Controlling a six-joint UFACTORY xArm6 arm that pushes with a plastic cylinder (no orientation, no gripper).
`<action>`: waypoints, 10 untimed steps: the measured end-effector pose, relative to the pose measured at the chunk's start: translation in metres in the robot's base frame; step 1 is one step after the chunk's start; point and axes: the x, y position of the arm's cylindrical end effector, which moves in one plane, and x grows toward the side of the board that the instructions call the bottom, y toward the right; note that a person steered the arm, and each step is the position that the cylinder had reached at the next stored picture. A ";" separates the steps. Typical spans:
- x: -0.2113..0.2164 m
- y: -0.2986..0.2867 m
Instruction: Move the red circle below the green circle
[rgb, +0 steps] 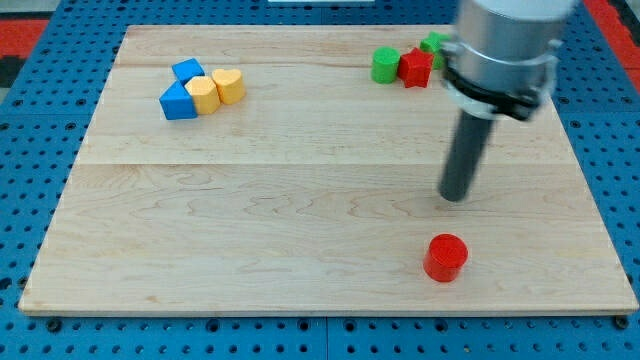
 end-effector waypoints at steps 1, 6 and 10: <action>0.066 0.027; -0.065 -0.150; -0.116 -0.108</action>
